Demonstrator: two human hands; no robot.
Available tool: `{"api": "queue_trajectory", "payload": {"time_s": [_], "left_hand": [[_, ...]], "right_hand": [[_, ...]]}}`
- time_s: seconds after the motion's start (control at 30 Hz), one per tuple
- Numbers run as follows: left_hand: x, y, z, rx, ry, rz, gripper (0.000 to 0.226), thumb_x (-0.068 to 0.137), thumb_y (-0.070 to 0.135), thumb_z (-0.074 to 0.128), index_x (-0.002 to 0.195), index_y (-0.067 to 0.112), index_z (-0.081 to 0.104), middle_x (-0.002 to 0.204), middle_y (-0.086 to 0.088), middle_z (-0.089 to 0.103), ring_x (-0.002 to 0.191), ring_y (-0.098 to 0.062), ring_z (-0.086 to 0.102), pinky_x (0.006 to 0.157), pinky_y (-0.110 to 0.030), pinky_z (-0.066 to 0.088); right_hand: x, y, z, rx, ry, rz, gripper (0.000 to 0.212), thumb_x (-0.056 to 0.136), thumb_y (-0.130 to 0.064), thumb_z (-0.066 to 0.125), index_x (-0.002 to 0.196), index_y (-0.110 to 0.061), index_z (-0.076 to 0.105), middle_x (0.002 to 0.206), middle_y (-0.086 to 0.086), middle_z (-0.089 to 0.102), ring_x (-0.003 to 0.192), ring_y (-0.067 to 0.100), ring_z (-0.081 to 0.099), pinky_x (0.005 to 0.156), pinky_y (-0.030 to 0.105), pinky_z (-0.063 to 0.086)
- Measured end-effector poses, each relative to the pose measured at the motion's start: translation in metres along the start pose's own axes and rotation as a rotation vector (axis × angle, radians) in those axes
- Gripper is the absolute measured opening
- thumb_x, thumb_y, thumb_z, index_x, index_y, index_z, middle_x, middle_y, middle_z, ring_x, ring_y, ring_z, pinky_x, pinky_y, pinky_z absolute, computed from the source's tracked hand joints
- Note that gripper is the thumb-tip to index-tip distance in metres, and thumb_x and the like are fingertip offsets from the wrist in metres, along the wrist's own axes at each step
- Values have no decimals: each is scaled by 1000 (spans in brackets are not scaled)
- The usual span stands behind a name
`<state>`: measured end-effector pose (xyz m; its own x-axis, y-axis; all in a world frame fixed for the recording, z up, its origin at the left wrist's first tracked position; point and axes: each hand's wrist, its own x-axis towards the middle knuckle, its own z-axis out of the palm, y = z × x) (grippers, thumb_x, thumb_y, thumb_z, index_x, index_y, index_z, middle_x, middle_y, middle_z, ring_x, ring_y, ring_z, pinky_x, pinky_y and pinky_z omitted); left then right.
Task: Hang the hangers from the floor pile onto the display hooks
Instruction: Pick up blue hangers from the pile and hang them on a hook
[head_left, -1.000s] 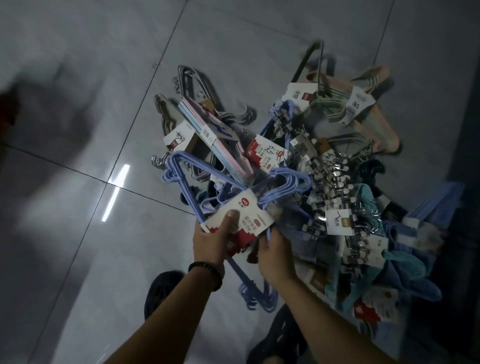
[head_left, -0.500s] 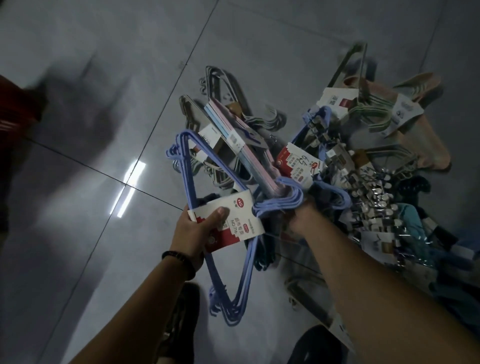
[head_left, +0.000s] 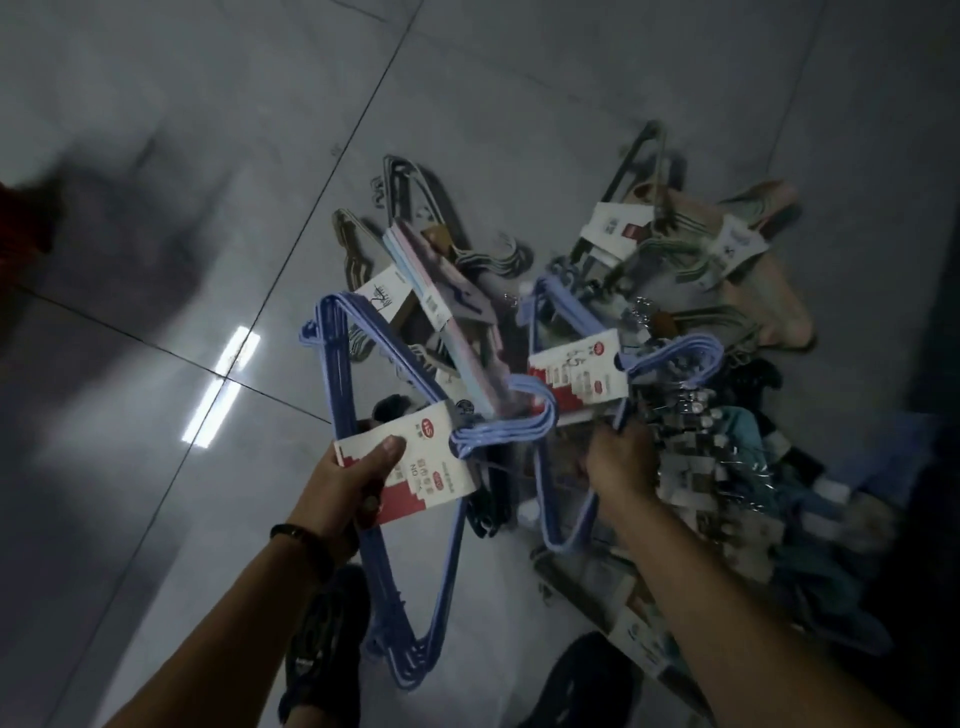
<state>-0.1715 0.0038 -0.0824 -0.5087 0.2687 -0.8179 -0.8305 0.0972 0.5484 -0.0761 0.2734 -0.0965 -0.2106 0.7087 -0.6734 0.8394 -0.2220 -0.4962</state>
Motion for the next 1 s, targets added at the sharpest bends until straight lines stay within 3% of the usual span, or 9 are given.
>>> {"api": "queue_trajectory", "payload": {"time_s": [0.1, 0.23, 0.37, 0.47, 0.6, 0.7, 0.83, 0.9, 1.0], "left_hand": [[-16, 0, 12, 37, -34, -27, 65, 67, 51, 95, 112, 9, 76, 118, -45, 63, 101, -44, 53, 82, -56, 46], [-41, 6, 41, 76, -50, -53, 49, 84, 22, 77, 126, -1, 66, 113, -27, 75, 96, -40, 76, 74, -43, 66], [-69, 24, 63, 100, -68, -54, 41, 87, 26, 79, 120, 1, 73, 115, -33, 72, 93, -40, 72, 74, -40, 63], [-99, 48, 85, 117, -103, -46, 28, 94, 18, 73, 115, 0, 73, 112, -34, 73, 81, -35, 74, 65, -39, 65], [-145, 81, 122, 177, -129, -9, 28, 92, 10, 71, 116, -3, 65, 106, -25, 77, 93, -38, 78, 63, -40, 65], [-179, 104, 152, 197, -137, -8, 31, 95, 16, 71, 119, -3, 65, 110, -26, 76, 98, -42, 76, 68, -44, 65], [-239, 143, 194, 227, -162, -10, 32, 101, 38, 64, 103, 7, 67, 114, -30, 74, 102, -46, 74, 77, -50, 64], [-275, 167, 217, 258, -175, 14, 41, 98, 50, 60, 107, 11, 69, 109, -25, 76, 104, -43, 74, 83, -51, 63], [-331, 199, 251, 311, -198, 100, 78, 76, 83, 55, 121, 21, 71, 97, -24, 77, 87, -34, 78, 82, -50, 62]], "right_hand": [[-21, 26, -45, -17, -52, -19, 20, 103, -34, 56, 109, -20, 68, 86, 8, 71, 69, 31, 68, 60, 46, 59], [-60, 46, -112, -28, -84, -89, 29, 107, -38, 49, 91, -19, 64, 65, 1, 65, 55, 26, 62, 52, 38, 51], [-99, 40, -173, 177, -122, -28, 21, 108, -40, 47, 119, -28, 61, 95, 4, 76, 68, 26, 77, 55, 36, 58], [-121, 29, -212, 265, -72, -32, 50, 98, -56, 51, 131, -20, 61, 103, 7, 77, 78, 27, 78, 65, 40, 60], [-156, -8, -254, 347, -79, -87, 27, 109, -28, 47, 130, -14, 57, 93, 10, 74, 65, 15, 76, 57, 29, 60], [-196, -48, -280, 320, -79, -216, 14, 109, -15, 46, 118, -16, 57, 86, 0, 66, 62, 0, 72, 55, 16, 56], [-250, -91, -326, 321, -83, -339, 23, 107, -22, 53, 128, -21, 61, 91, 18, 70, 71, 36, 73, 66, 50, 63], [-281, -116, -358, 362, -132, -338, 22, 107, -22, 53, 126, -17, 63, 89, 25, 65, 68, 41, 70, 66, 54, 63], [-329, -146, -387, 357, -197, -295, 27, 107, -35, 53, 126, -18, 62, 96, 12, 71, 71, 17, 72, 72, 42, 63]]}}
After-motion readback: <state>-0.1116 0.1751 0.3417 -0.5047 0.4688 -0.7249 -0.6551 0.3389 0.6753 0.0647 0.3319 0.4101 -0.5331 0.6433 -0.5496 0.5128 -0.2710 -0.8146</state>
